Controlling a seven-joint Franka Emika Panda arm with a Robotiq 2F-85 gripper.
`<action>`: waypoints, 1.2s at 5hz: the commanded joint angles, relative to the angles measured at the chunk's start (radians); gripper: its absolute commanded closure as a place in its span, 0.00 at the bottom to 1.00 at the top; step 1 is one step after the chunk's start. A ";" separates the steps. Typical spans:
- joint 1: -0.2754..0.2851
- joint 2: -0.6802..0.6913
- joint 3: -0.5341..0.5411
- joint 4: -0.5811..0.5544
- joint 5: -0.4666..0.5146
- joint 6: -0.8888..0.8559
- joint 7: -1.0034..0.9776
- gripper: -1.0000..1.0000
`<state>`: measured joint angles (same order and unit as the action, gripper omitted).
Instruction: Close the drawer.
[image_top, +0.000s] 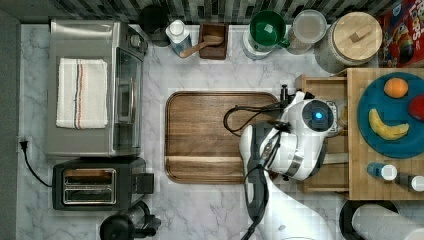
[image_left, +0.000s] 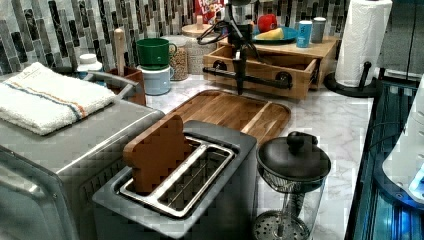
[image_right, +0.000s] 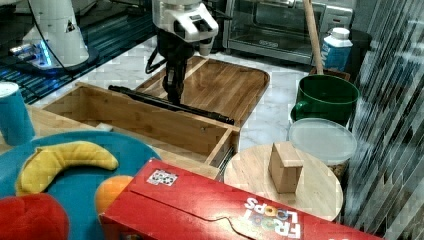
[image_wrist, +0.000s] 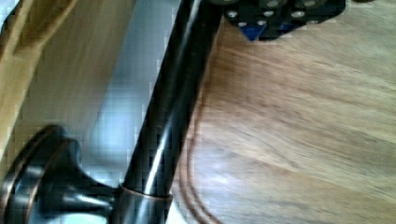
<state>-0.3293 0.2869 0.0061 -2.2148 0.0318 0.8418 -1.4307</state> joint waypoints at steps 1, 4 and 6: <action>-0.220 0.083 -0.092 0.248 0.002 -0.019 -0.239 1.00; -0.259 0.084 -0.088 0.266 -0.037 0.003 -0.201 1.00; -0.279 0.083 -0.066 0.266 -0.049 0.003 -0.194 1.00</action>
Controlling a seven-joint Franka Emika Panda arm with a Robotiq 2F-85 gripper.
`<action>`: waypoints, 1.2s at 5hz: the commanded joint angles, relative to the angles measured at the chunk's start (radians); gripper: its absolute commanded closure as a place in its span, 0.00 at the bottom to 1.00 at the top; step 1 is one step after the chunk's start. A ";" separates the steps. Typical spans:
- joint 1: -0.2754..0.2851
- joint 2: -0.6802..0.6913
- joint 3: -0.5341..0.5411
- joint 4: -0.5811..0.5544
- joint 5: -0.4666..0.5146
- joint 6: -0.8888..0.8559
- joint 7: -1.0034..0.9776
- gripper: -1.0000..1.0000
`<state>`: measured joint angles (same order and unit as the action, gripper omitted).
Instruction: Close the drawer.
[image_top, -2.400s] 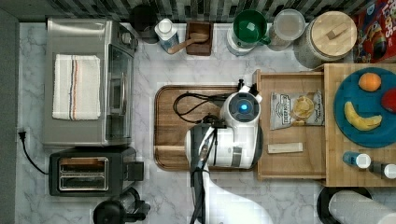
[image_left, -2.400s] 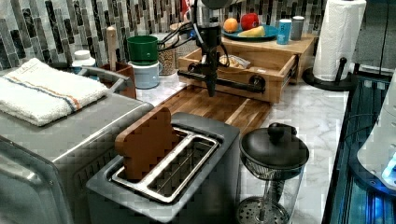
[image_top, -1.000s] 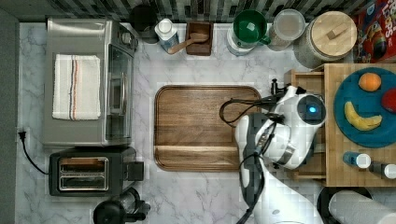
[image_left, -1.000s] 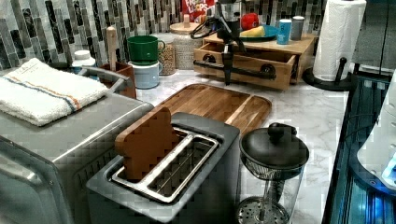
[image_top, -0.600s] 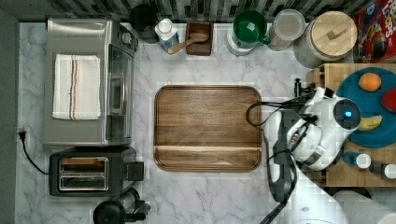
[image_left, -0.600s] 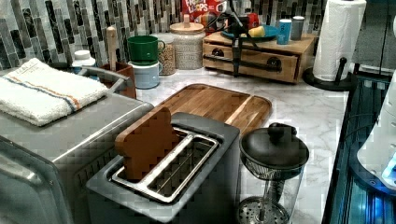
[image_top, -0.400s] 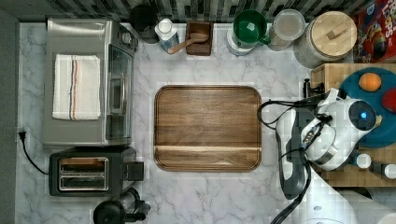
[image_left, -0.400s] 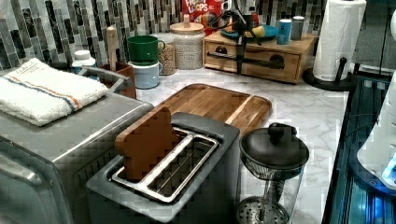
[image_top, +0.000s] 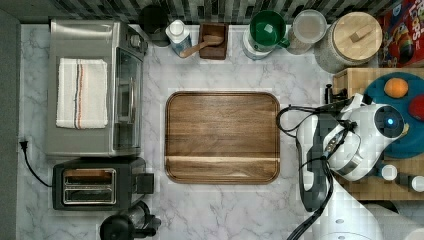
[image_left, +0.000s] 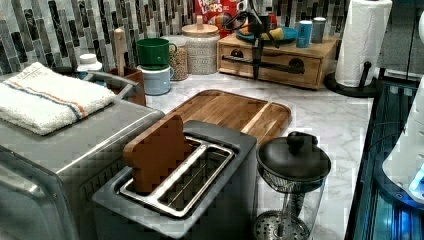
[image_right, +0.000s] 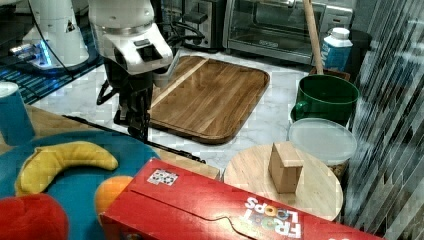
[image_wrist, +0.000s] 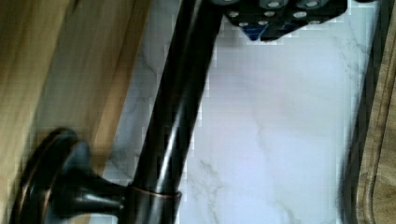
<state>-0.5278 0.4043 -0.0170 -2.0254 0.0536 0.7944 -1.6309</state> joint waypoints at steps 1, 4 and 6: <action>-0.062 -0.034 -0.063 0.077 -0.060 0.050 -0.001 1.00; -0.066 -0.034 -0.059 0.077 -0.062 0.050 0.001 1.00; -0.066 -0.034 -0.059 0.077 -0.062 0.050 0.001 1.00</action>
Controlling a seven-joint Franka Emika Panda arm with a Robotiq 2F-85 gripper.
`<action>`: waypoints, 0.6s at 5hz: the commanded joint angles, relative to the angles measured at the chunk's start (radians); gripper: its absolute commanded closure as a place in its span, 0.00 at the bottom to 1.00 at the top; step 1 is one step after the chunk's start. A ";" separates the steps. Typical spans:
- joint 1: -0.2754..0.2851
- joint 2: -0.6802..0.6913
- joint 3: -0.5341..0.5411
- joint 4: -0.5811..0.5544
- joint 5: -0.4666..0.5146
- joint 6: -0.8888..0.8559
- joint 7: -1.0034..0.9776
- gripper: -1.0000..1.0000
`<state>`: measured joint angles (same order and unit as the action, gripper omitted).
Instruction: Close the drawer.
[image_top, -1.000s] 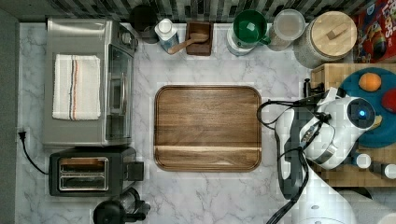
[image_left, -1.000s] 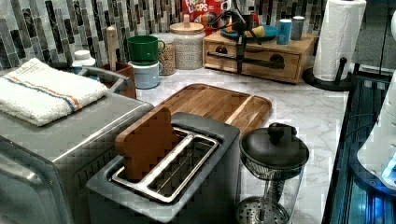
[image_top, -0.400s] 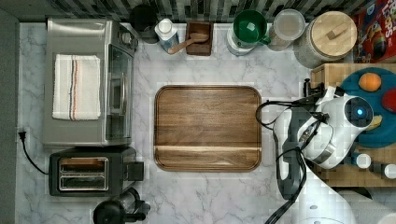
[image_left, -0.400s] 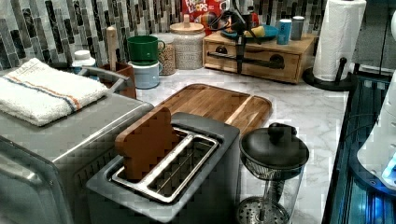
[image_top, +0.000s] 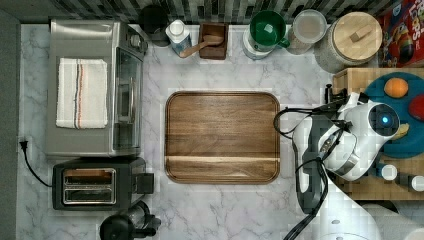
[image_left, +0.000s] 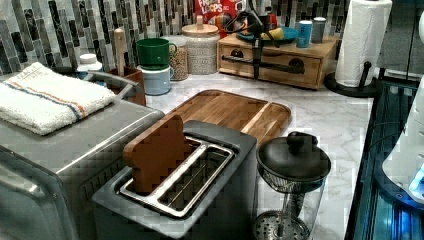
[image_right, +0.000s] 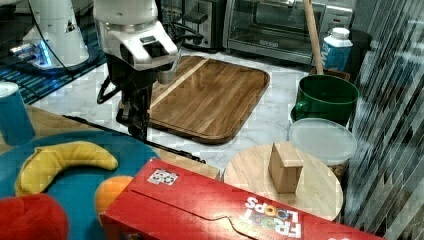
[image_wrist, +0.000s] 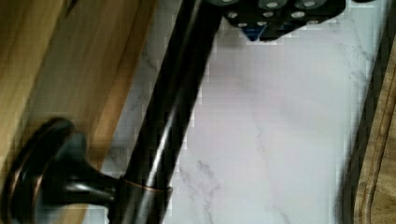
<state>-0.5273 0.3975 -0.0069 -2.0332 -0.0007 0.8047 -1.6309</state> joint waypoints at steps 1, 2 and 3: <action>-0.059 -0.027 -0.077 0.085 -0.003 0.040 -0.001 1.00; -0.055 -0.027 -0.081 0.085 -0.001 0.040 -0.003 1.00; -0.053 -0.027 -0.084 0.085 0.000 0.040 -0.003 1.00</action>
